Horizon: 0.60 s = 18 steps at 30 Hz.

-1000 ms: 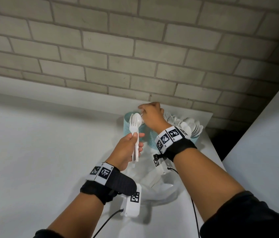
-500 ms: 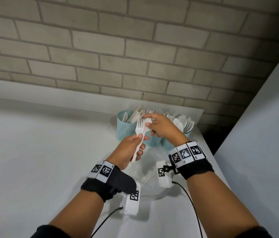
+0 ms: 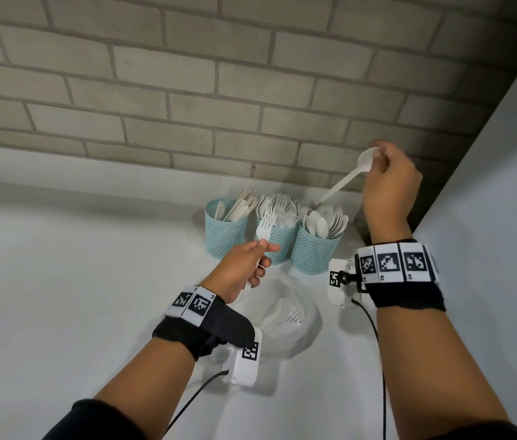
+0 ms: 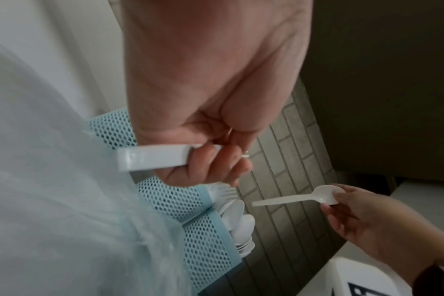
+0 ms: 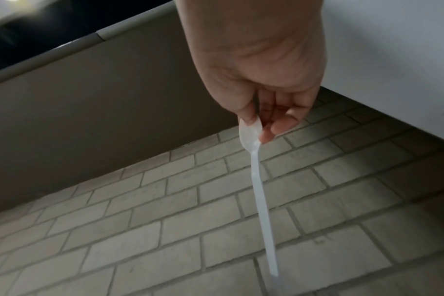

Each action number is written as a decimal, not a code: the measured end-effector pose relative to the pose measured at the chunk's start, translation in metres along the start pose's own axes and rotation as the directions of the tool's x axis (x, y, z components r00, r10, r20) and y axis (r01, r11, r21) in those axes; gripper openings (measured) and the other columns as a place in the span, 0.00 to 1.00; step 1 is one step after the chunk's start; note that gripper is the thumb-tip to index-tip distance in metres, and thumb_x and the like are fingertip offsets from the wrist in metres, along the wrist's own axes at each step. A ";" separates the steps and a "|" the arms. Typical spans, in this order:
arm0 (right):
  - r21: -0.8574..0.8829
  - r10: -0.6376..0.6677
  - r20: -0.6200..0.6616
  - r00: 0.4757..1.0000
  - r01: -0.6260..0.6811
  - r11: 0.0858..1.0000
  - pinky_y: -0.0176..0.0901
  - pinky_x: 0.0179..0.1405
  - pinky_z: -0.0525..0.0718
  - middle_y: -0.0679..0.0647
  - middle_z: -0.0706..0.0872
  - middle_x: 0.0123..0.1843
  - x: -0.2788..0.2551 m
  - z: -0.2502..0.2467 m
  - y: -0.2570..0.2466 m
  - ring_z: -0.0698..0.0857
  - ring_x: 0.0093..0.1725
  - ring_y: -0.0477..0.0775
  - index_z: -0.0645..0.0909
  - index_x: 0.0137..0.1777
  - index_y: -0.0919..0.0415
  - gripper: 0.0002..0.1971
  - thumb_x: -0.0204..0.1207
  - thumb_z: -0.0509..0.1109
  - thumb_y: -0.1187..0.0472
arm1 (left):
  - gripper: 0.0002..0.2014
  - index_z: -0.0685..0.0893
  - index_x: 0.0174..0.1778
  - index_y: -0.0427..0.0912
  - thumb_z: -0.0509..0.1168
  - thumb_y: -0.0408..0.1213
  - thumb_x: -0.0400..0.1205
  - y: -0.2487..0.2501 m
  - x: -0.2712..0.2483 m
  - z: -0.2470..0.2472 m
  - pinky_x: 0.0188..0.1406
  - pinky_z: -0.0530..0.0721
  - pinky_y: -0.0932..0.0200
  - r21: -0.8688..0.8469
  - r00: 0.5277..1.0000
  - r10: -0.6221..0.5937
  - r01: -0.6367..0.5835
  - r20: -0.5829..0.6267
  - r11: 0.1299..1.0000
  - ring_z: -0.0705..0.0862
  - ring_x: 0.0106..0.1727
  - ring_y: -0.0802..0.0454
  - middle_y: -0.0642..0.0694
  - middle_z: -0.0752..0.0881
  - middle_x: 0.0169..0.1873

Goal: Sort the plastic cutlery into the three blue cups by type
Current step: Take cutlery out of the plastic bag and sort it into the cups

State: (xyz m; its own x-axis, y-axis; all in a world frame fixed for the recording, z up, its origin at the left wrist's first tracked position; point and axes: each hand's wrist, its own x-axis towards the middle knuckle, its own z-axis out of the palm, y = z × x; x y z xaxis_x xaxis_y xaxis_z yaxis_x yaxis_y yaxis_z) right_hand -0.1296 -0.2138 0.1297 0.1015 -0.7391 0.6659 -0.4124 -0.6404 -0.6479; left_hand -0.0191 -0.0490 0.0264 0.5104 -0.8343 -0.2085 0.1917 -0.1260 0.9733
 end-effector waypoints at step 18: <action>-0.349 0.078 0.478 0.875 0.108 0.931 0.59 0.74 0.61 0.60 0.62 0.80 -0.040 0.030 0.020 0.60 0.77 0.65 0.66 0.77 0.51 0.23 0.83 0.57 0.51 | 0.16 0.81 0.63 0.44 0.51 0.42 0.88 -0.002 0.003 0.009 0.29 0.69 0.66 0.023 0.994 0.067 -0.069 0.085 0.997 0.70 0.31 0.58 0.50 0.76 0.32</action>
State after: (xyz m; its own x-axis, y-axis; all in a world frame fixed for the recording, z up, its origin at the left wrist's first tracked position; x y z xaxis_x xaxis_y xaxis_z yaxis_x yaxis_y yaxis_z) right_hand -0.1147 -0.2033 0.0786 0.4896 -0.7962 0.3554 -0.6890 -0.6031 -0.4020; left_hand -0.0256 -0.0560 0.0249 0.4488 -0.8835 -0.1338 0.1365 -0.0802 0.9874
